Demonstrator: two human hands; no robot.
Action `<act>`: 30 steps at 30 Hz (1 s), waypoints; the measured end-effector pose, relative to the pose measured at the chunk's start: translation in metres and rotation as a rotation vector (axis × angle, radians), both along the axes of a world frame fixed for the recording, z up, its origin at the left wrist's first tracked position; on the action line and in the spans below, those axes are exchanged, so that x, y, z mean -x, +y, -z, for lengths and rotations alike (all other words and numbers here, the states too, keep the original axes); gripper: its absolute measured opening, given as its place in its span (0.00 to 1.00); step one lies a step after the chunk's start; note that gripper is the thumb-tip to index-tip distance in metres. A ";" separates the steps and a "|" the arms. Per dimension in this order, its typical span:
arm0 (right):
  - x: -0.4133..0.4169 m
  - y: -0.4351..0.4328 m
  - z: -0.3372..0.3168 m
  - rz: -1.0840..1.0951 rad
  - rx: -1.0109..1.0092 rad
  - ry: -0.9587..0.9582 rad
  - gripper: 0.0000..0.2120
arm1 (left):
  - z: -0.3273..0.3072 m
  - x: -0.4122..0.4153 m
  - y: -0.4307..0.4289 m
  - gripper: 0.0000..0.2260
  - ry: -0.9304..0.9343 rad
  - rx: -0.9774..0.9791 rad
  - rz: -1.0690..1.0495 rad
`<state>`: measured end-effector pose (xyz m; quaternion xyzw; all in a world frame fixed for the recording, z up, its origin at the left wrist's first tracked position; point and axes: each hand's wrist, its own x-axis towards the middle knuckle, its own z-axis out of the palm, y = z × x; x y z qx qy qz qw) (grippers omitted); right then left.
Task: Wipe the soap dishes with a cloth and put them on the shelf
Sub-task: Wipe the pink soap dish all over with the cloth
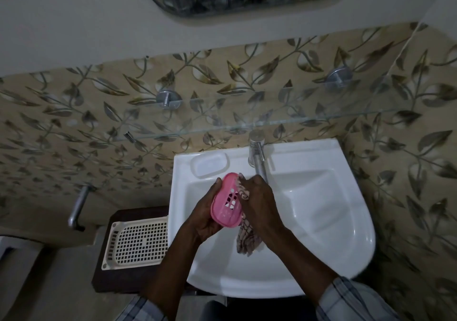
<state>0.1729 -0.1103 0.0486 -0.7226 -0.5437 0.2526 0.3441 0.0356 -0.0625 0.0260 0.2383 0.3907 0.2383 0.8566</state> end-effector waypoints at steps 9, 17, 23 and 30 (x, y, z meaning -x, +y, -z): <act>-0.003 -0.001 0.009 0.004 0.031 -0.180 0.13 | 0.011 -0.006 -0.010 0.28 0.005 0.033 -0.173; 0.004 0.008 0.009 0.009 0.113 -0.025 0.08 | 0.017 -0.017 -0.021 0.24 0.128 -0.080 -0.270; 0.009 0.001 0.004 -0.055 0.010 -0.012 0.08 | 0.014 -0.023 -0.015 0.23 0.162 -0.117 -0.303; -0.013 0.009 0.004 0.061 0.034 0.064 0.07 | 0.019 -0.022 -0.023 0.24 0.087 -0.148 -0.319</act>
